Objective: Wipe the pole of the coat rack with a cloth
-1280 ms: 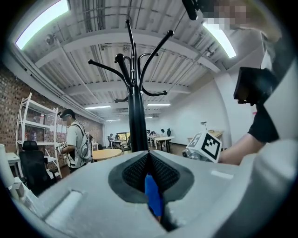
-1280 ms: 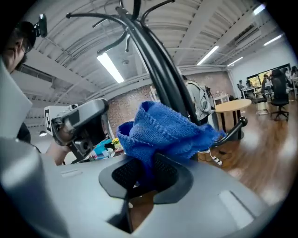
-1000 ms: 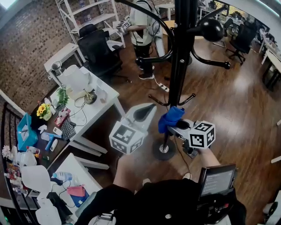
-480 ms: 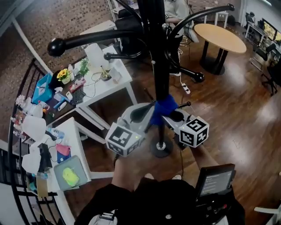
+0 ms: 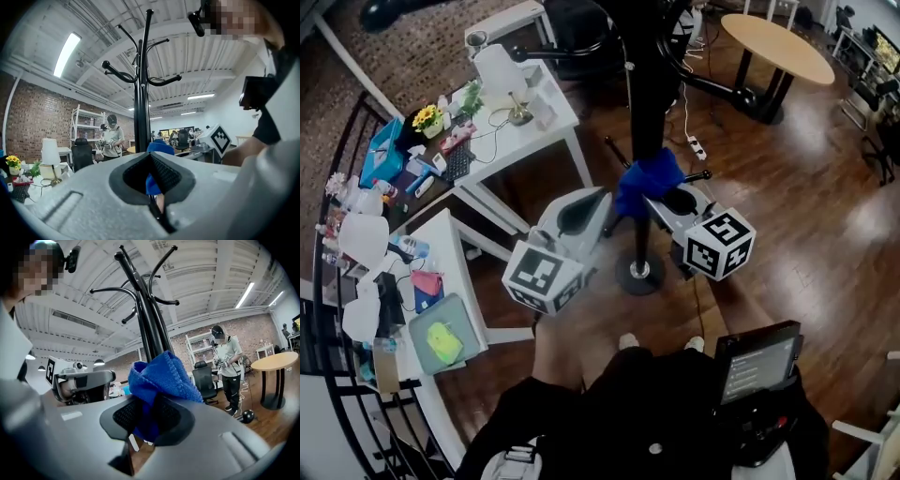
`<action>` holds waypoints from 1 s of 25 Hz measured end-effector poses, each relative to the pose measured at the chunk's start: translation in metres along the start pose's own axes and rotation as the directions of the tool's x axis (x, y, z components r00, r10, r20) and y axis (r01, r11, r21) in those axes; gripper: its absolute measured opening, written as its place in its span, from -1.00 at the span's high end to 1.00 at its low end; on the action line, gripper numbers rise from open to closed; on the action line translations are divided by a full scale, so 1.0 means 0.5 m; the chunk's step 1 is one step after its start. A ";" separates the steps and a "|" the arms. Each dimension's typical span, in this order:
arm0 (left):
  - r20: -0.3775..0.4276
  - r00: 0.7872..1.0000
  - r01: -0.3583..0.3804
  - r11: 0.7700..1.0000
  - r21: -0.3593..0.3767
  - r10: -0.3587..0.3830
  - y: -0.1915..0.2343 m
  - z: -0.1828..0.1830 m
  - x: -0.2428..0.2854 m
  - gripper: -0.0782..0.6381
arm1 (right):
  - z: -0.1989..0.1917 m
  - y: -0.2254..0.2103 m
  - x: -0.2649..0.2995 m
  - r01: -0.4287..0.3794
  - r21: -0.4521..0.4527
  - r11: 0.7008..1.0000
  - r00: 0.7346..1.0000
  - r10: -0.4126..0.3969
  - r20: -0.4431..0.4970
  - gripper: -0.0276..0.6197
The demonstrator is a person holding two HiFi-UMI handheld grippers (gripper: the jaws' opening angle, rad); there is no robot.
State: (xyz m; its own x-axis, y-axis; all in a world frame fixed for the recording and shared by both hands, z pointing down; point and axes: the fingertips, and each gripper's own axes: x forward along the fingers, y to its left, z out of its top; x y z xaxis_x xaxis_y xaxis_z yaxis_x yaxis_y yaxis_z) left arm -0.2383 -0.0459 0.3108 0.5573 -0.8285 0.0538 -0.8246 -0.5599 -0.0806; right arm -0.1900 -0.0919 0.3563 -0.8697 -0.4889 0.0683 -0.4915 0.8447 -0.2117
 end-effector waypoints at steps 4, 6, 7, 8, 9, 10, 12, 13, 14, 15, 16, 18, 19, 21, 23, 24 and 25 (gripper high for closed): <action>-0.016 0.999 -0.030 0.999 0.046 0.030 -0.014 0.008 0.000 0.78 | 0.008 -0.002 0.001 -0.052 -0.005 0.999 0.999 0.052 0.014 0.70; -0.018 0.998 -0.060 0.997 0.048 0.061 -0.018 0.014 0.012 0.78 | 0.010 -0.007 -0.002 -0.098 -0.009 0.995 0.995 0.098 0.008 0.70; -0.021 0.997 -0.078 0.996 0.043 0.079 -0.020 0.015 0.023 0.78 | 0.012 -0.013 -0.004 -0.124 -0.011 0.992 0.992 0.124 0.004 0.70; -0.025 0.995 -0.098 0.995 0.038 0.099 -0.024 0.017 0.039 0.78 | 0.015 -0.021 -0.008 -0.152 -0.012 0.988 0.988 0.152 0.000 0.70; -0.028 0.992 -0.119 0.992 0.034 0.120 -0.029 0.019 0.058 0.78 | 0.019 -0.031 -0.015 -0.182 -0.011 0.983 0.983 0.182 -0.003 0.70; -0.031 0.989 -0.145 0.989 0.031 0.146 -0.036 0.022 0.078 0.78 | 0.023 -0.044 -0.025 -0.215 -0.005 0.977 0.977 0.215 -0.003 0.70; -0.040 0.974 -0.220 0.975 0.031 0.222 -0.057 0.028 0.113 0.78 | 0.031 -0.070 -0.056 -0.284 0.016 0.959 0.959 0.284 0.001 0.70; -0.046 0.963 -0.266 0.964 0.029 0.267 -0.071 0.028 0.127 0.78 | 0.031 -0.084 -0.076 -0.316 0.017 0.949 0.949 0.316 -0.002 0.70; -0.053 0.949 -0.310 0.950 0.025 0.311 -0.085 0.027 0.138 0.78 | 0.027 -0.099 -0.095 -0.344 0.006 0.939 0.939 0.344 -0.013 0.70; -0.060 0.935 -0.350 0.937 0.019 0.350 -0.099 0.024 0.145 0.78 | 0.016 -0.115 -0.112 -0.368 -0.011 0.930 0.930 0.367 -0.034 0.70; -0.067 0.921 -0.385 0.923 0.012 0.385 -0.113 0.020 0.148 0.78 | 0.000 -0.132 -0.125 -0.389 -0.023 0.921 0.920 0.387 -0.062 0.70; -0.079 0.896 -0.439 0.898 -0.006 0.437 -0.135 0.009 0.149 0.78 | -0.040 -0.164 -0.141 -0.424 -0.014 0.905 0.900 0.420 -0.120 0.70; -0.090 0.886 -0.457 0.889 -0.013 0.454 -0.142 0.001 0.149 0.78 | -0.061 -0.175 -0.146 -0.438 -0.002 0.899 0.889 0.433 -0.146 0.70; -0.121 0.871 -0.483 0.875 -0.034 0.476 -0.158 -0.023 0.146 0.78 | -0.105 -0.180 -0.159 -0.460 0.019 0.888 0.869 0.455 -0.194 0.70; -0.148 0.856 -0.509 0.858 -0.068 0.496 -0.173 -0.051 0.134 0.78 | -0.153 -0.167 -0.171 -0.478 0.037 0.877 0.848 0.473 -0.238 0.70; -0.157 0.848 -0.521 0.850 -0.080 0.506 -0.178 -0.070 0.125 0.78 | -0.181 -0.158 -0.172 -0.481 0.044 0.876 0.840 0.475 -0.264 0.70; -0.168 0.842 -0.531 0.843 -0.086 0.513 -0.180 -0.092 0.116 0.78 | -0.210 -0.151 -0.164 -0.479 0.049 0.876 0.833 0.472 -0.290 0.70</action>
State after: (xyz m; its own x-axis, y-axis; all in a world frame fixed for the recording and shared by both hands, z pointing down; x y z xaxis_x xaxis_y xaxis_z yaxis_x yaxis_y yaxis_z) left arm -0.1361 -0.0436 0.3668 0.0298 -0.9848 0.1713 -0.9994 -0.0321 -0.0110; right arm -0.0862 -0.0927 0.4691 -0.9692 0.0546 0.2400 -0.0116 0.9639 -0.2659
